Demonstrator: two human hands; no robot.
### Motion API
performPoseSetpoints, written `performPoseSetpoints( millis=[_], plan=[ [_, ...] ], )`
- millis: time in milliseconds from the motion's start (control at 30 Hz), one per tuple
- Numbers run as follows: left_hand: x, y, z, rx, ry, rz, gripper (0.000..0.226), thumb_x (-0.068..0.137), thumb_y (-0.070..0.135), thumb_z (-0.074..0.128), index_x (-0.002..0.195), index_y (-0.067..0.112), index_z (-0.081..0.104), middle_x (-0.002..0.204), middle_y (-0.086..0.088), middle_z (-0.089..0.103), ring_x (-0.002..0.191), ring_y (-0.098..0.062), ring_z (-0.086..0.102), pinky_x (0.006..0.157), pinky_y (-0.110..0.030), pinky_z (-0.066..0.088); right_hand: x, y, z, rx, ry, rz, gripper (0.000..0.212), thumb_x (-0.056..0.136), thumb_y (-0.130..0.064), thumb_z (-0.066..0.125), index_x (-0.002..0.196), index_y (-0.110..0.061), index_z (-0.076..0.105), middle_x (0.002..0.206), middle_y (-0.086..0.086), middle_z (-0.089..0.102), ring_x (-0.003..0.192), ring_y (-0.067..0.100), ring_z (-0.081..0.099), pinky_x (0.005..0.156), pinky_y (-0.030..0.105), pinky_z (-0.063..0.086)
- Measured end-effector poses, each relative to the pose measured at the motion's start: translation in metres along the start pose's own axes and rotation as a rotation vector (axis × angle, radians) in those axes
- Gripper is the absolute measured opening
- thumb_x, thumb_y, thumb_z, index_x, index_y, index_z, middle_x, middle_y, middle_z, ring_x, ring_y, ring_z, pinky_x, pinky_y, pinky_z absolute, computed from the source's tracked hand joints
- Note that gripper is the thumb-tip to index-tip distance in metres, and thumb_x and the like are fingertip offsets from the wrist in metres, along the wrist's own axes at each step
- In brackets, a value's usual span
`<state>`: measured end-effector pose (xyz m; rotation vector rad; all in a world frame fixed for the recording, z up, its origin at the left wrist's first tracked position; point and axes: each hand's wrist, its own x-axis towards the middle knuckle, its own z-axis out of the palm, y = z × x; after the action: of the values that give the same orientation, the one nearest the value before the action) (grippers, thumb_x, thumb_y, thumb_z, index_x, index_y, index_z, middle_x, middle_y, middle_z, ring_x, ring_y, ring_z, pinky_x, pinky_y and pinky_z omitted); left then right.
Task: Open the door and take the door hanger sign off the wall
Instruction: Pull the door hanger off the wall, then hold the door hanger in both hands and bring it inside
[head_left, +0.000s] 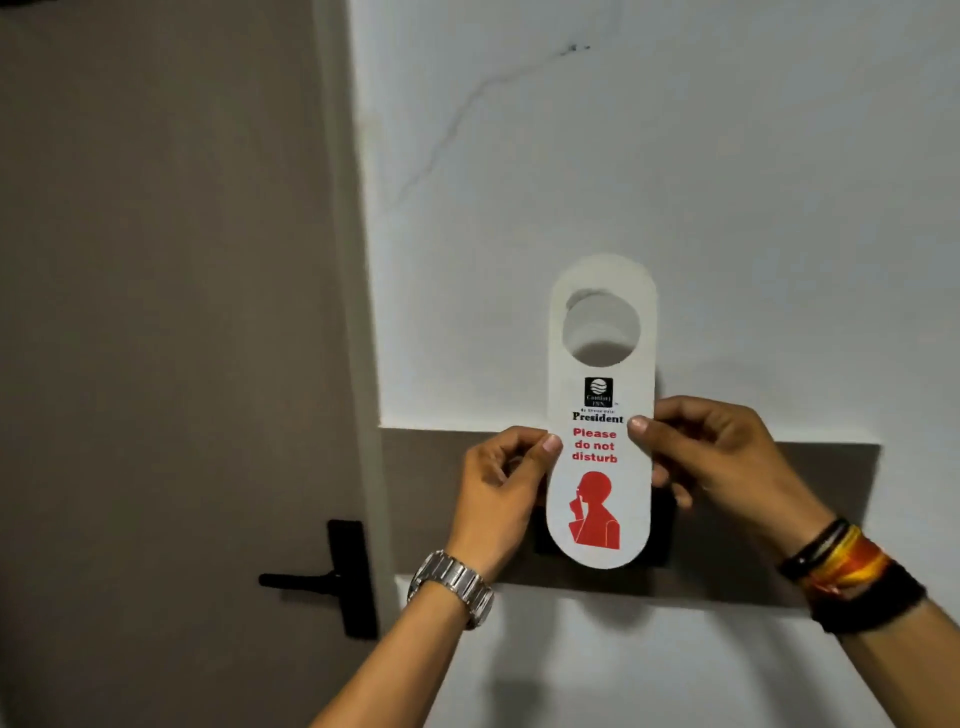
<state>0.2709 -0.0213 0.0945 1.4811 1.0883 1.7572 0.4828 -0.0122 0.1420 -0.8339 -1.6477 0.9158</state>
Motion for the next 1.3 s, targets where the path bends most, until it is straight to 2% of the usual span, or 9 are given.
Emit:
performPoseSetpoints(
  millis=[100,200,333,533,633,833,967,1133,1300],
  plan=[
    [-0.016,-0.01,0.059,-0.049,-0.106,-0.044,0.015,0.096,0.016,0.068,0.095,0.004,0.076,0.092,-0.011,0.082,0.083,-0.024,0.079,0.072,-0.04,0.066,-0.027,0.013,-0.053,-0.056,0.097,0.026,0.011,0.097,-0.014,0.069,0.099,-0.007,0.078,0.06,0.004,0.07,0.046,0.013,0.053,0.039,0.021,0.045],
    [-0.04,-0.015,0.121,-0.081,-0.211,-0.078,0.015,0.096,0.015,0.068,0.098,0.003,0.077,0.093,-0.013,0.082,0.079,-0.02,0.078,0.067,-0.034,0.065,-0.06,0.029,-0.119,-0.085,0.15,0.046,0.015,0.098,-0.016,0.067,0.1,-0.009,0.08,0.068,0.013,0.071,0.054,0.018,0.055,0.043,0.024,0.047],
    [-0.083,-0.025,0.22,-0.1,-0.361,-0.149,0.016,0.097,0.017,0.068,0.105,0.007,0.077,0.094,-0.013,0.082,0.082,-0.028,0.079,0.073,-0.042,0.067,-0.121,0.061,-0.217,-0.098,0.252,0.138,0.016,0.097,-0.014,0.067,0.105,-0.007,0.079,0.083,0.015,0.077,0.06,0.017,0.061,0.046,0.026,0.053],
    [-0.161,-0.072,0.384,0.044,-0.583,-0.268,0.019,0.093,0.029,0.072,0.104,0.015,0.079,0.102,-0.003,0.082,0.088,-0.021,0.079,0.076,-0.042,0.067,-0.241,0.121,-0.356,-0.104,0.448,0.356,0.02,0.081,-0.024,0.075,0.093,-0.009,0.08,0.069,0.02,0.074,0.053,0.016,0.068,0.049,0.023,0.059],
    [-0.207,-0.108,0.466,0.108,-0.679,-0.347,0.016,0.09,0.034,0.073,0.098,0.022,0.08,0.098,0.002,0.082,0.085,-0.02,0.079,0.074,-0.044,0.067,-0.302,0.159,-0.417,-0.116,0.554,0.49,0.015,0.086,-0.019,0.074,0.092,-0.006,0.079,0.075,0.02,0.077,0.058,0.015,0.073,0.05,0.02,0.059],
    [-0.283,-0.177,0.573,0.131,-0.761,-0.665,0.013,0.089,0.033,0.074,0.092,0.022,0.08,0.091,0.0,0.083,0.078,-0.024,0.08,0.074,-0.048,0.067,-0.382,0.246,-0.489,-0.125,0.728,0.775,0.015,0.093,-0.02,0.073,0.097,-0.007,0.08,0.086,0.014,0.082,0.08,0.035,0.075,0.072,0.043,0.062],
    [-0.306,-0.215,0.616,0.163,-0.722,-0.835,0.009,0.089,0.03,0.072,0.093,0.027,0.079,0.099,0.003,0.082,0.09,-0.024,0.078,0.085,-0.045,0.065,-0.394,0.311,-0.519,-0.088,0.792,0.922,0.017,0.091,-0.016,0.077,0.102,-0.003,0.077,0.089,0.018,0.08,0.083,0.043,0.075,0.075,0.051,0.065],
    [-0.313,-0.245,0.653,0.171,-0.736,-0.972,0.009,0.096,0.026,0.067,0.091,0.032,0.072,0.121,-0.001,0.077,0.096,-0.021,0.075,0.071,-0.024,0.06,-0.393,0.377,-0.542,-0.017,0.856,1.101,0.023,0.09,-0.017,0.079,0.105,-0.001,0.075,0.094,0.019,0.077,0.085,0.042,0.073,0.067,0.039,0.061],
    [-0.317,-0.274,0.674,0.174,-0.763,-1.037,0.016,0.098,0.029,0.063,0.109,0.024,0.073,0.126,-0.006,0.074,0.093,-0.021,0.071,0.068,-0.022,0.055,-0.386,0.418,-0.555,-0.028,0.842,1.269,0.012,0.093,-0.013,0.076,0.095,-0.002,0.071,0.072,0.013,0.068,0.055,0.024,0.057,0.051,0.028,0.052]
  ],
)
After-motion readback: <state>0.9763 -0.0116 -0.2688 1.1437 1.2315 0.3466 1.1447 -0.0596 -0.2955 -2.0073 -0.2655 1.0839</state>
